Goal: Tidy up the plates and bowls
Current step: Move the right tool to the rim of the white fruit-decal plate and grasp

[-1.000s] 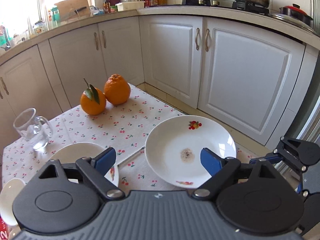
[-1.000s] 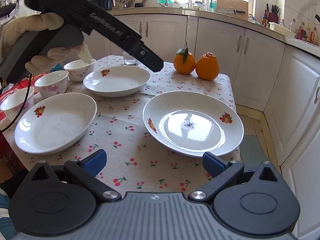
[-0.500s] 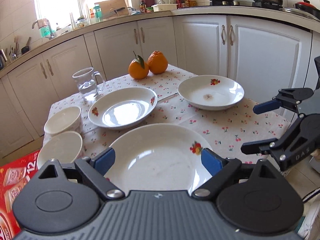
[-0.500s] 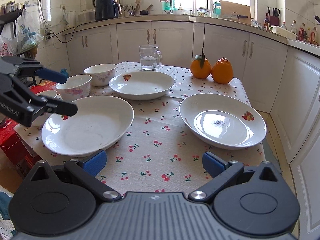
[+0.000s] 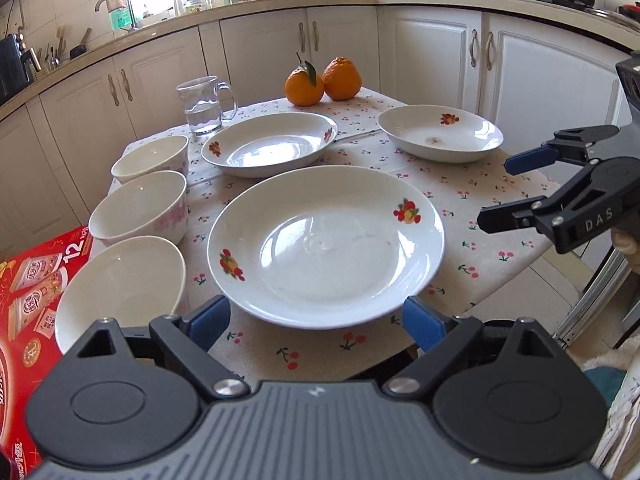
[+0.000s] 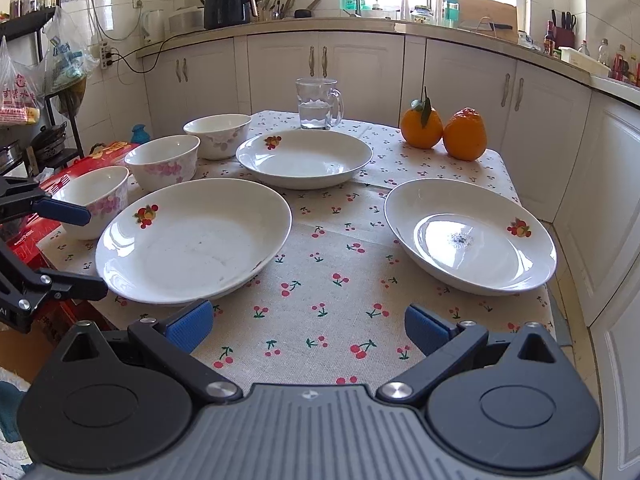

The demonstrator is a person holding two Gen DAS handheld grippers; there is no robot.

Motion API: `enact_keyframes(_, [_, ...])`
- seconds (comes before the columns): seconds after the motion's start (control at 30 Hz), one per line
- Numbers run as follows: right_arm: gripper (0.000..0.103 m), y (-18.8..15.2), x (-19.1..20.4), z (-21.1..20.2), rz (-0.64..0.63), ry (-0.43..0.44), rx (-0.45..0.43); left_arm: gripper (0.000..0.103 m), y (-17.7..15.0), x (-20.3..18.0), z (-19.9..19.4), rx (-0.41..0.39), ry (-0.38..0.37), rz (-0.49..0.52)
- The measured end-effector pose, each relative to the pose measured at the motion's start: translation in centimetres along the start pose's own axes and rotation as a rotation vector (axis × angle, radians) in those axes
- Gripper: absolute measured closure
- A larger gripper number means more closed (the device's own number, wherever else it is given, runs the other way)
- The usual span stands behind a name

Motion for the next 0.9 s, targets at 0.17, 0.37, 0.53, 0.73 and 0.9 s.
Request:
enact_keyframes(0.17, [0.0,0.5,0.2,1.0,-0.015,0.025,0.016,0.01,-0.5,-0.2,0.7,0.025,-0.01,-0.011])
enact_keyframes(0.37, [0.0,1.4,0.7,2.1,-0.047,0.058,0.046,0.01,-0.9,-0.4,1.4,0.034,-0.02,-0.032])
enact_keyframes(0.53, [0.0,2.7,1.8,3.3,-0.111,0.125,0.089,0.01,-0.9,-0.6,2.0,0.036,-0.018,-0.041])
enact_keyframes(0.73, [0.0,4.3,3.3,6.2,-0.181,0.224,0.177,0.01,-0.9,-0.7,2.5,0.037,-0.018,-0.056])
enact_keyframes(0.9, [0.0,4.7,3.7,9.2,-0.179,0.298,0.281,0.01,-0.9,-0.5,2.7,0.032,-0.015,-0.068])
Point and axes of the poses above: each gripper's, at about its wrist camera, not at the fingertips, and z roughly the way its jaws point, x to its left, y to its top, the point moved 5 cm from there along z, roughly the way its jaws point, and after that the axes turned 12 degrees about z, right-handed, at the moved point
